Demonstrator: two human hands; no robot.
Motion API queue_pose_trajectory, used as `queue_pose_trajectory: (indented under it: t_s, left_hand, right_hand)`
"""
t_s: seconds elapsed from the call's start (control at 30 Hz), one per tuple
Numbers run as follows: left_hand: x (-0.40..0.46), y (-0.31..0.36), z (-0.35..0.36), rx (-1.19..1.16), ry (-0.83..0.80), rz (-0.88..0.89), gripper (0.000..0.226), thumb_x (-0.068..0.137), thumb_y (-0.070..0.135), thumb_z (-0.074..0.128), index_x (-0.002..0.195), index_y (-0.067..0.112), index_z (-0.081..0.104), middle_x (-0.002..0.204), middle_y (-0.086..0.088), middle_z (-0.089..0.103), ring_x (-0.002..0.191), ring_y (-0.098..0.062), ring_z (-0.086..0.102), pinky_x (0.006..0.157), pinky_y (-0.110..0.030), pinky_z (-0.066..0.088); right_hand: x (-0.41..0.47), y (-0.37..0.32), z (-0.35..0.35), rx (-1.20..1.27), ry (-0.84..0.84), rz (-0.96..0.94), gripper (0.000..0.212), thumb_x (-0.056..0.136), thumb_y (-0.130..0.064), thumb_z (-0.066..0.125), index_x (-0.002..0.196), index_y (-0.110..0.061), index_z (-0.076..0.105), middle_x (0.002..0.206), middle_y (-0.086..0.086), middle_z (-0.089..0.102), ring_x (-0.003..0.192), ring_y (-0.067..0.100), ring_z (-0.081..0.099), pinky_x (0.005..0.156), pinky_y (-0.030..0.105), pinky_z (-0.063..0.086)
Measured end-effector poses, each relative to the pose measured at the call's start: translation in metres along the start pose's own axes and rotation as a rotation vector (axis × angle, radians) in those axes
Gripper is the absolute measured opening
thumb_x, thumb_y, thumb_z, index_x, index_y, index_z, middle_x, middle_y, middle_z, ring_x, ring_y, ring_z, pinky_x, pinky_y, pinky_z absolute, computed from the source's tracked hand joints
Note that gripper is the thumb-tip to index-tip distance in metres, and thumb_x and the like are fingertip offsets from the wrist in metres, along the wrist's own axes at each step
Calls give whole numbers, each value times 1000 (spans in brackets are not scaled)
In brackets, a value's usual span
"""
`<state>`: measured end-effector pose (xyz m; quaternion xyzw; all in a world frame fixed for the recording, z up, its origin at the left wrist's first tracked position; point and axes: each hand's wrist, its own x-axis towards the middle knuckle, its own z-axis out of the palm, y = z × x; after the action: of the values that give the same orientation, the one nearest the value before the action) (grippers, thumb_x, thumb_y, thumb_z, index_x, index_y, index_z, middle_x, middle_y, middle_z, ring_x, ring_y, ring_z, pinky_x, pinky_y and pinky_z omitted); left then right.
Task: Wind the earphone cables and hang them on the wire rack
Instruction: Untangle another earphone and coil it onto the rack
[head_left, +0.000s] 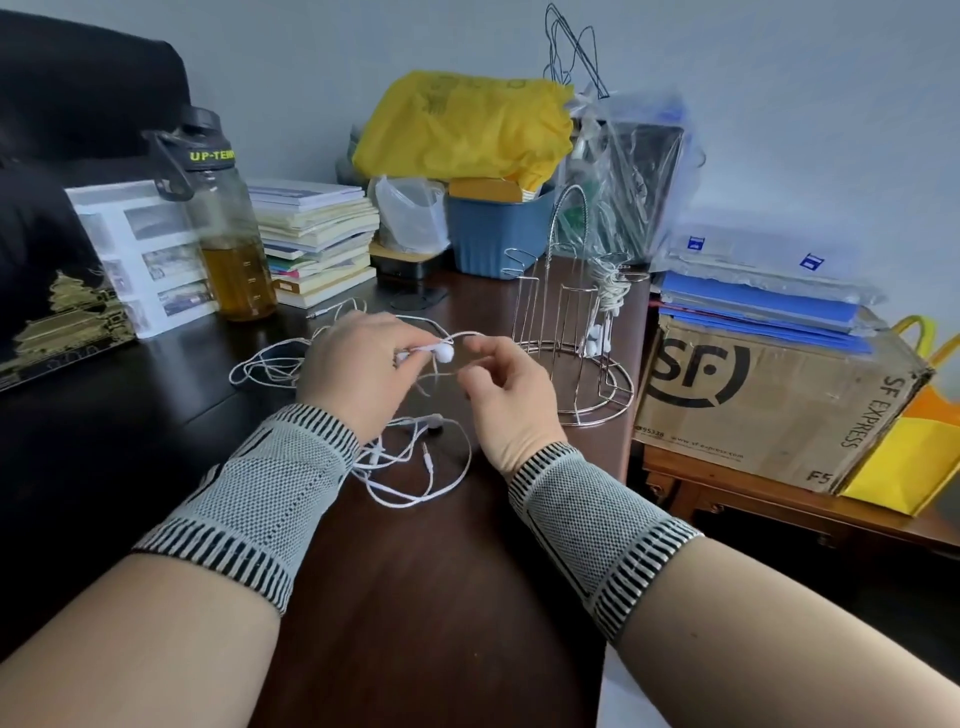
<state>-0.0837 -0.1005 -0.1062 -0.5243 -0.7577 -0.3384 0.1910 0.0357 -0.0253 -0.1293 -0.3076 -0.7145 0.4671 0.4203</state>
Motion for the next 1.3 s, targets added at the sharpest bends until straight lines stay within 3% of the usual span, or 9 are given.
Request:
queue_pose_trajectory:
  t_s: [0.13, 0.27, 0.37, 0.43, 0.57, 0.77, 0.97, 1.13, 1.3]
  left_hand:
    - [-2, 5, 5, 23, -3, 107, 14, 88, 19, 69, 97, 25, 78, 95, 4, 73, 95, -26, 57, 81, -34, 43]
    - [-2, 4, 5, 2, -12, 79, 18, 93, 18, 63, 103, 23, 77, 99, 3, 71, 100, -26, 55, 85, -33, 40]
    - [-2, 5, 3, -17, 22, 54, 17, 93, 19, 63, 104, 23, 76, 98, 1, 72, 96, -27, 59, 83, -36, 45]
    - [-3, 6, 1, -58, 17, 20, 16, 92, 21, 65, 102, 25, 76, 96, 2, 72, 91, -24, 63, 82, -38, 50]
    - [-5, 11, 2, -130, -41, 19, 19, 86, 17, 70, 99, 28, 78, 91, 4, 74, 84, -21, 67, 79, -40, 54]
    - [-4, 8, 6, -5, -72, 27, 17, 88, 21, 67, 101, 27, 75, 91, 7, 71, 96, -21, 59, 85, -38, 48]
    - [-3, -8, 5, 103, -1, -150, 20, 93, 16, 59, 105, 22, 74, 103, 3, 69, 108, -22, 50, 89, -31, 36]
    - [-3, -5, 4, 33, 25, -152, 15, 92, 16, 62, 96, 21, 76, 109, 3, 62, 99, -21, 57, 80, -25, 33]
    - [-4, 3, 8, -101, 26, 13, 14, 87, 11, 68, 92, 20, 78, 97, 10, 61, 84, -17, 62, 81, -32, 53]
  right_hand:
    - [-5, 0, -5, -70, 63, -34, 10, 83, -15, 60, 83, -24, 62, 71, -11, 61, 71, 11, 58, 78, 29, 50]
    - [-5, -1, -10, -193, 180, -82, 17, 84, -14, 57, 97, -24, 52, 82, -6, 56, 73, 14, 55, 70, 24, 39]
    - [-3, 1, -7, -329, 73, -61, 31, 87, -16, 53, 116, -21, 59, 102, -1, 62, 91, 17, 59, 81, 26, 43]
    - [-3, 1, -5, -374, -7, -74, 25, 88, -18, 52, 108, -20, 68, 105, 1, 66, 98, 19, 60, 90, 29, 45]
    - [-7, -3, -4, -162, -19, -129, 17, 87, -28, 63, 104, -22, 65, 72, -11, 58, 66, 4, 54, 73, 22, 46]
    - [-4, 3, -8, -161, 131, -137, 6, 90, -24, 60, 87, -24, 65, 61, -16, 53, 60, -2, 51, 62, 10, 37]
    - [2, 7, -10, 42, 272, -8, 12, 82, -19, 54, 70, -23, 56, 72, -3, 67, 71, 22, 65, 76, 43, 55]
    - [2, 7, -10, 12, 191, 20, 17, 82, -13, 52, 70, -25, 55, 69, -4, 63, 68, 20, 60, 78, 40, 54]
    - [0, 7, -2, -21, 4, 19, 8, 79, -30, 63, 85, -24, 63, 69, -5, 61, 65, 18, 58, 75, 40, 53]
